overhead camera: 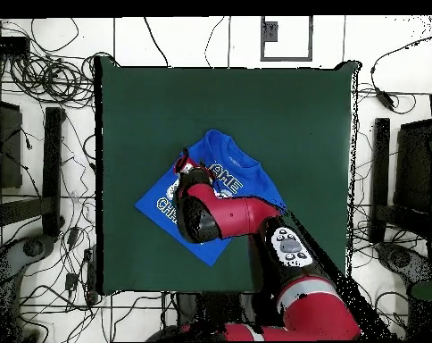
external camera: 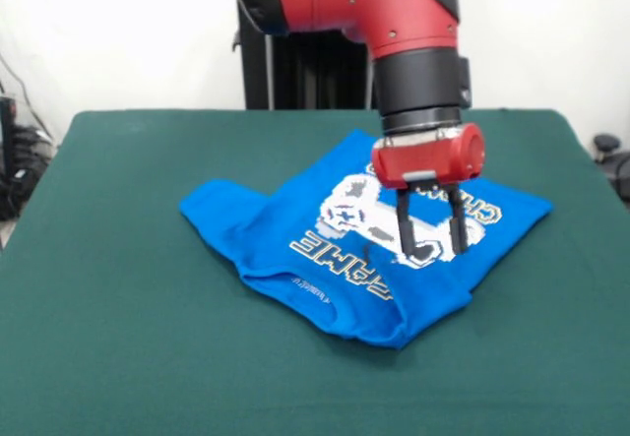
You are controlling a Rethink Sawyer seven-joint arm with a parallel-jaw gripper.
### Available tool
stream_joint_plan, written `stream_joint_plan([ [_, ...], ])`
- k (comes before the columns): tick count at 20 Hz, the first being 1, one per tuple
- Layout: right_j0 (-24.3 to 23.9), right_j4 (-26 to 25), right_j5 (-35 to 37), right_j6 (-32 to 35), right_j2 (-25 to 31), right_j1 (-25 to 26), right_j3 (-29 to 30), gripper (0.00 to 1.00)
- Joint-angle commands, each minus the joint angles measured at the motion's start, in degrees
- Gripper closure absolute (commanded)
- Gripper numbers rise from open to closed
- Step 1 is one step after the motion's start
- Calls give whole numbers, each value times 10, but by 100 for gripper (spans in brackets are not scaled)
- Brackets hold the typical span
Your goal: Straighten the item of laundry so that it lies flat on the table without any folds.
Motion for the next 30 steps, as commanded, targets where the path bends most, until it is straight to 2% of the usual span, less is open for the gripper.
stream_joint_plan([
  [1,-9,10,-19,71,17,32,27,0],
  [8,-108,-84,16,27,76,32,37,0],
  [11,-133,-103,36,21,96,26,39,0],
  [17,-122,-103,27,31,87,31,34,0],
  [25,-51,-63,-30,48,24,54,15,0],
  [30,-45,-62,-33,58,21,54,15,0],
])
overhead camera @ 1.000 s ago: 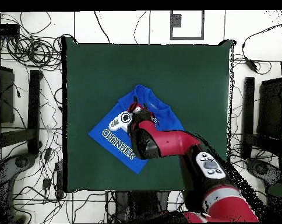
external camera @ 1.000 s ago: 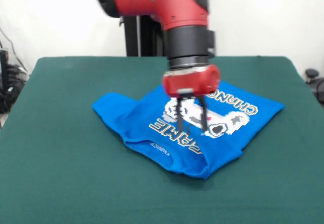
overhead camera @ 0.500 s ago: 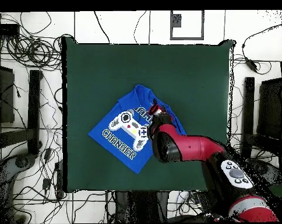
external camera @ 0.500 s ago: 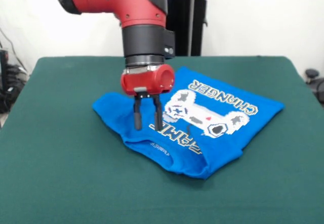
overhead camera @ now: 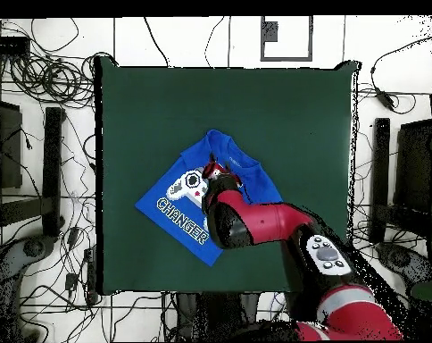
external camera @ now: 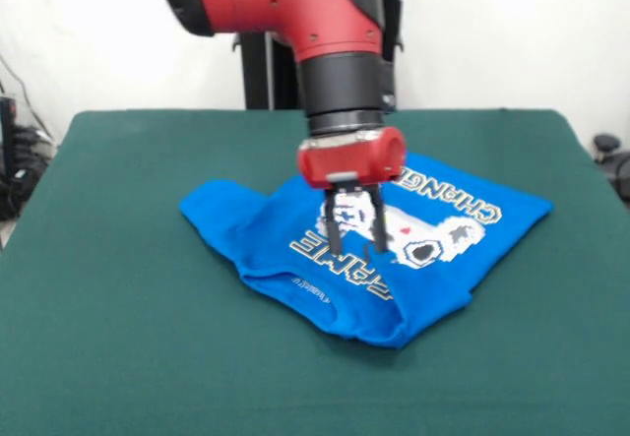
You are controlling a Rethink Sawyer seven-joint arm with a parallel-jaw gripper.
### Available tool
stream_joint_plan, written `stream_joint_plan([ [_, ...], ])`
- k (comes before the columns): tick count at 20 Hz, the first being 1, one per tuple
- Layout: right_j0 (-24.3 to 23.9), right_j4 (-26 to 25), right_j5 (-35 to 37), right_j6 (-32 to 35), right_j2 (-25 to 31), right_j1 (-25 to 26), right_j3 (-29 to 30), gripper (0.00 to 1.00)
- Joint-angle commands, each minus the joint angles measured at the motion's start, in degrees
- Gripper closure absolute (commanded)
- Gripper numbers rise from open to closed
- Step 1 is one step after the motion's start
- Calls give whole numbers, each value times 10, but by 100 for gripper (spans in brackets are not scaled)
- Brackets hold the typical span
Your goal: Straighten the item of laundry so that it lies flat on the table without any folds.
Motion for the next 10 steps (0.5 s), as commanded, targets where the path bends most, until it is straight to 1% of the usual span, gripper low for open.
stream_joint_plan([
  [1,26,16,-25,58,16,46,14,0],
  [10,16,-4,-47,52,19,73,2,0],
])
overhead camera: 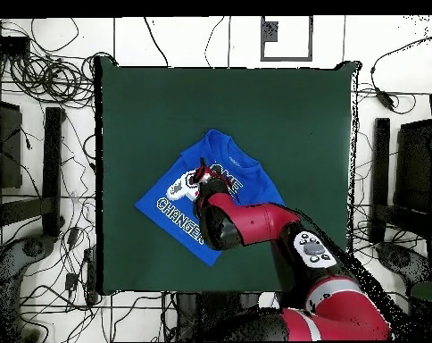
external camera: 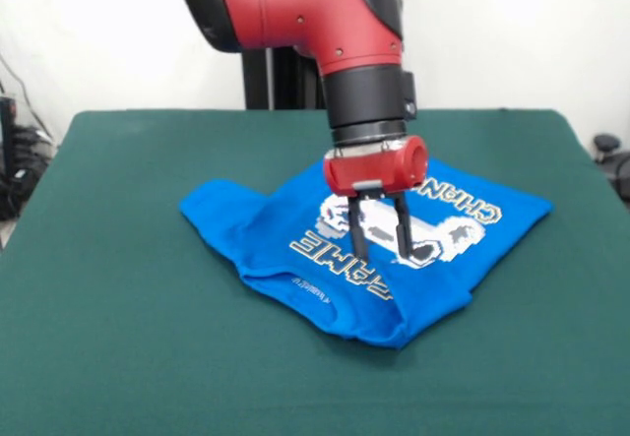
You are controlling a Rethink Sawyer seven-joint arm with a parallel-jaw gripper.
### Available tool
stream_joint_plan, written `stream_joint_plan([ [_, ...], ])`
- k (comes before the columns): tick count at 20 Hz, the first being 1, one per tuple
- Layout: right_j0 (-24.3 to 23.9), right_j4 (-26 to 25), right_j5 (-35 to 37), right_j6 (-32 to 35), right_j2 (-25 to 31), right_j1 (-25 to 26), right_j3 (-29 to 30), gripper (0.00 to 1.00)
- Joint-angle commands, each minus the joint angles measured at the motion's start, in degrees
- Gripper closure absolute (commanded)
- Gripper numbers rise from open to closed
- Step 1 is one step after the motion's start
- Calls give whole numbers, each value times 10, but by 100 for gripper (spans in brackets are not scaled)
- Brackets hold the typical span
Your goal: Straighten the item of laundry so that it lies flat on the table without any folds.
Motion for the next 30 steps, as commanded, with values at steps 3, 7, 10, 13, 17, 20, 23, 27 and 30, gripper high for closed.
stream_joint_plan([
  [3,4,-4,-43,52,17,51,4,0],
  [7,11,5,-43,51,13,51,3,0],
  [10,26,19,-49,51,3,55,-3,0],
  [13,34,25,-60,52,-5,63,-6,0],
  [17,36,25,-66,51,-9,66,-7,0],
  [20,34,25,-66,50,-7,70,-10,0],
  [23,36,27,-64,49,-8,70,-13,0],
  [27,37,27,-68,48,-10,74,-14,0],
  [30,31,24,-62,49,-6,64,-8,0],
])
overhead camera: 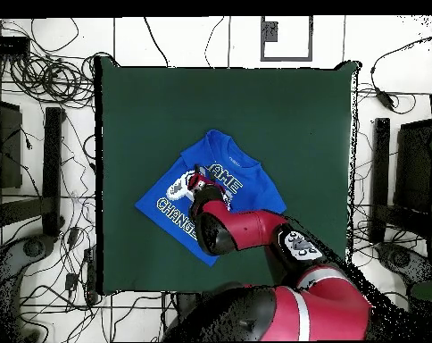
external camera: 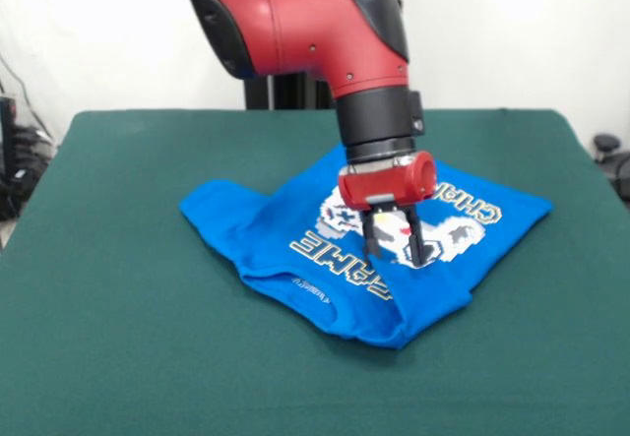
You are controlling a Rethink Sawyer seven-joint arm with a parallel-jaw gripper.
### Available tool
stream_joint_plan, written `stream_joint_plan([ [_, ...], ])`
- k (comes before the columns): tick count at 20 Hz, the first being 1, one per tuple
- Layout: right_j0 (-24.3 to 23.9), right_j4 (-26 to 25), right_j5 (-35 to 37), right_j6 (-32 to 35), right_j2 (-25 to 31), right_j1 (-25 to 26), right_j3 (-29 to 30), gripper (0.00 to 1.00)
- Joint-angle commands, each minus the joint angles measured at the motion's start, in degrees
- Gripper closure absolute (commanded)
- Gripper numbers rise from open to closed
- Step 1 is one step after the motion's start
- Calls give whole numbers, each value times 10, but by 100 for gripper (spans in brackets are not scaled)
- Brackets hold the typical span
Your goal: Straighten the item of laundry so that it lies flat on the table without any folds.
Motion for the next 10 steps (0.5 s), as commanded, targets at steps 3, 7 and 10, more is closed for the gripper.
stream_joint_plan([
  [3,22,29,-4,52,4,9,-6,0],
  [7,41,52,-18,54,-18,4,-2,0],
  [10,45,70,-37,64,-24,7,4,100],
])
